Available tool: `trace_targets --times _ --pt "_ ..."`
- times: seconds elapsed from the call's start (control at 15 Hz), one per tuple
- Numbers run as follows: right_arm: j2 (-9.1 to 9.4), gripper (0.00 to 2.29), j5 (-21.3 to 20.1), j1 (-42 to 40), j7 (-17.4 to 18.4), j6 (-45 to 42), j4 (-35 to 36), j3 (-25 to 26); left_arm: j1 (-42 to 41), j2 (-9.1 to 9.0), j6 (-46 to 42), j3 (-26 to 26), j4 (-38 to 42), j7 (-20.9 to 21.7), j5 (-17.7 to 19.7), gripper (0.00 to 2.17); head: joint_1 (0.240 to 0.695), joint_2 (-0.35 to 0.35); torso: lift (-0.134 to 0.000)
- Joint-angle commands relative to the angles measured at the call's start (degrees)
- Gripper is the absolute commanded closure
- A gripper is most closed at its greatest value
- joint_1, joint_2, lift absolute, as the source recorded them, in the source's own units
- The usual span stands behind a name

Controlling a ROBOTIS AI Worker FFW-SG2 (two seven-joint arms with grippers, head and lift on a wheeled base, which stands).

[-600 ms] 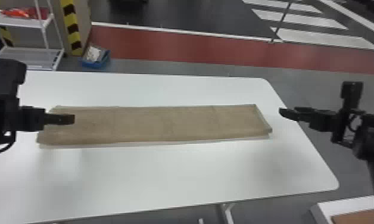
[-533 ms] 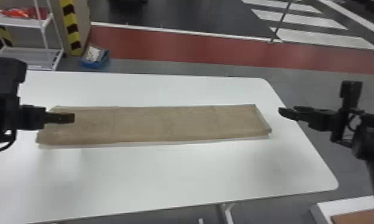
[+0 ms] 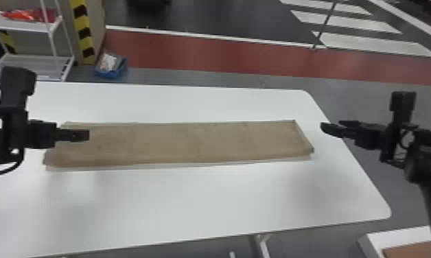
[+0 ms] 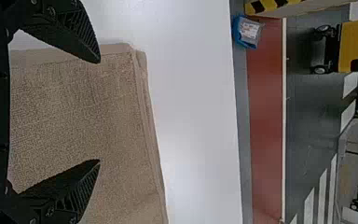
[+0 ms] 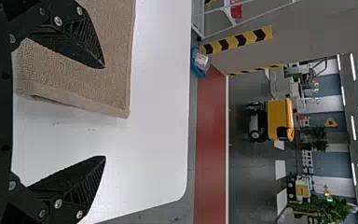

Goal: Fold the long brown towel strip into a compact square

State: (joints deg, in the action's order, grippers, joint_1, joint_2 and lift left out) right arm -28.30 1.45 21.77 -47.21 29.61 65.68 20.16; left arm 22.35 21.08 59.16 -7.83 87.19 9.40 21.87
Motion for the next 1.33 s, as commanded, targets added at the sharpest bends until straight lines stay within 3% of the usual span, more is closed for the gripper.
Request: trace_targets --times 0.0,0.47,0.73,1.07,1.27 --pt "0.0 0.22 0.3 -0.1 0.3 -0.3 -0.2 0.1 -0.4 0.1 -0.1 0.0 -0.1 -0.1 -0.1 0.14 0.695 -0.218 -0.12" --pt "0.35 0.22 -0.2 -0.1 0.6 -1.2 -0.3 -0.1 -0.7 0.37 -4.4 0.0 -1.8 -0.2 -0.3 0.14 0.695 -0.211 -0.12" --pt "0.26 0.22 -0.3 -0.2 0.7 -1.5 -0.2 0.1 0.9 0.02 -5.2 -2.0 -5.7 -0.2 -3.2 0.15 0.695 -0.205 -0.12" --pt "0.35 0.22 -1.2 -0.3 1.1 -3.1 -0.2 -0.2 2.6 0.19 -6.3 -2.7 -8.5 -0.4 -3.5 0.2 0.695 -0.2 -0.12" --pt "0.88 0.22 -3.4 -0.7 3.9 -3.8 -0.2 -1.4 2.6 0.54 -6.3 -2.6 -8.6 -0.4 -3.5 0.2 0.695 -0.196 -0.12"
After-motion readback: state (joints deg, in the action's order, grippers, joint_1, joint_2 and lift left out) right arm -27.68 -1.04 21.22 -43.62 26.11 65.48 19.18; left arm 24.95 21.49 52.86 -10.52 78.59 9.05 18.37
